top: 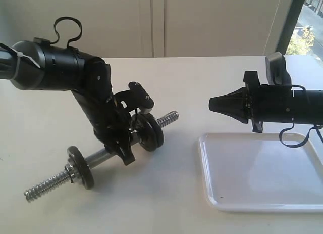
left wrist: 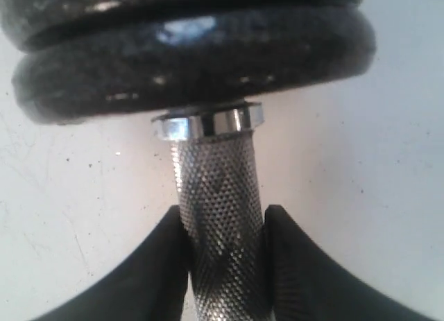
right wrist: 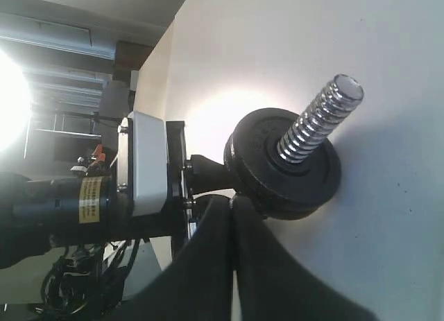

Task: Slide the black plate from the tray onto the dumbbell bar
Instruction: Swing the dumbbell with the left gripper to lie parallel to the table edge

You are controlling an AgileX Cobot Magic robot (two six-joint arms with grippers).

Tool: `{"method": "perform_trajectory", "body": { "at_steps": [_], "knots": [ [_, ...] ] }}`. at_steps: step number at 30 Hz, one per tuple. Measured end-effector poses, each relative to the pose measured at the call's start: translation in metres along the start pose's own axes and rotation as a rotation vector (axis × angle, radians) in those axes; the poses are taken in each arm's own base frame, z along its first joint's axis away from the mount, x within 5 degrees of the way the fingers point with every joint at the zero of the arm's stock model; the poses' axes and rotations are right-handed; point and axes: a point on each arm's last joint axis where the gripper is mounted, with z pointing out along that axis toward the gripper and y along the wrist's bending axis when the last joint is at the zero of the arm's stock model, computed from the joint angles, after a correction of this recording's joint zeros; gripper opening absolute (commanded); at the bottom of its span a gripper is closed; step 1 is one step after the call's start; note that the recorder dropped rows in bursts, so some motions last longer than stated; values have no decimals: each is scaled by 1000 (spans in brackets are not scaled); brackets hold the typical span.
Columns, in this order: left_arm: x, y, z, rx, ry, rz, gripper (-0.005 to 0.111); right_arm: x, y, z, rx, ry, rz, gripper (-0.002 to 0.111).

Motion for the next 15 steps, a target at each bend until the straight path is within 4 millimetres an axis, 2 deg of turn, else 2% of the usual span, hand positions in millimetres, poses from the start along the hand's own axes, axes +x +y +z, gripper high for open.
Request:
{"method": "perform_trajectory", "body": {
  "at_steps": [9,15],
  "knots": [
    [4,-3,-8,16,25,104,0,0,0,0,-1,-2,1,0],
    [0,-16,-9,34,30,217,0,0,0,0,-1,-2,1,0]
  ]
}}
